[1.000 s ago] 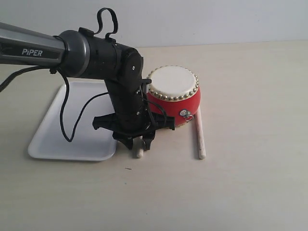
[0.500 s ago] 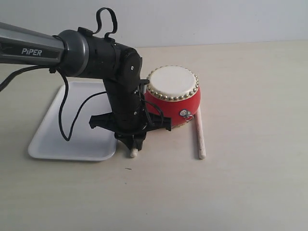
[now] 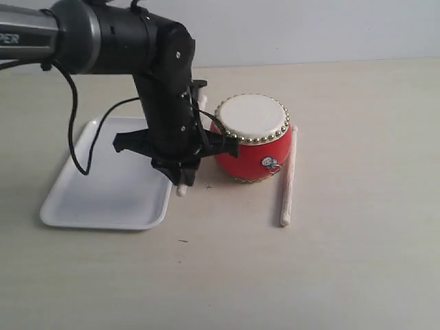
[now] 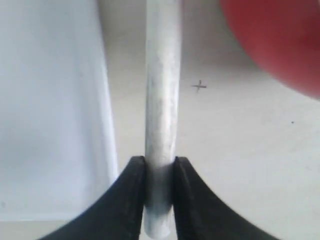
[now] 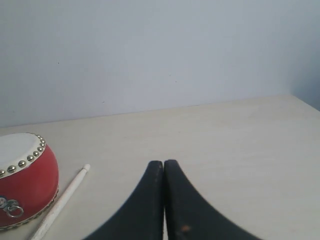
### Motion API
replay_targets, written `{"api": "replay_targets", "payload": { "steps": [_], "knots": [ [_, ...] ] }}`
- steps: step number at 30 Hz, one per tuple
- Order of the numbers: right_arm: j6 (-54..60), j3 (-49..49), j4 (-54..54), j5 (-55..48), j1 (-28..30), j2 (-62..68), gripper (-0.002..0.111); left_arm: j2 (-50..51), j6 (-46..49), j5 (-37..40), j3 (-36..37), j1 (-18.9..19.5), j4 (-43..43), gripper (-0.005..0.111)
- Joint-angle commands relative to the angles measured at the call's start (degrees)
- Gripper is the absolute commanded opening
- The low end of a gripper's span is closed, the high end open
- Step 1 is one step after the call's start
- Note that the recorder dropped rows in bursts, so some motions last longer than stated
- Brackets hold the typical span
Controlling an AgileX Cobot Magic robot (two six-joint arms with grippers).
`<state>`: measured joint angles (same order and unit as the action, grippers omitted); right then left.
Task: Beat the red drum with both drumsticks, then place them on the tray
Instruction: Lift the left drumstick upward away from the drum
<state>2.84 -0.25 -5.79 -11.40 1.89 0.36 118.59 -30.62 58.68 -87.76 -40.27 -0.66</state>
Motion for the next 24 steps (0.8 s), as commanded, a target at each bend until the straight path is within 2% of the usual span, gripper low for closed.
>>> {"api": "replay_targets", "payload": {
  "steps": [1,6,9,17,24],
  "knots": [
    [0.08,0.25,0.15,0.14,-0.23,-0.36,0.000,-4.78,-0.71,2.42,-0.38,1.51,2.32,0.000],
    [0.08,0.25,0.15,0.14,-0.23,-0.36,0.000,-13.89,-0.71,-0.97,1.37,0.07,8.68,0.000],
    [0.08,0.25,0.15,0.14,-0.23,-0.36,0.000,-22.21,-1.30,-6.90,7.10,-0.49,8.79,0.000],
    [0.08,0.25,0.15,0.14,-0.23,-0.36,0.000,-53.26,-6.73,-20.48,34.12,-2.41,11.57,0.000],
    [0.08,0.25,0.15,0.14,-0.23,-0.36,0.000,-82.52,-13.64,-22.32,55.75,-2.41,19.40,0.000]
  ]
}}
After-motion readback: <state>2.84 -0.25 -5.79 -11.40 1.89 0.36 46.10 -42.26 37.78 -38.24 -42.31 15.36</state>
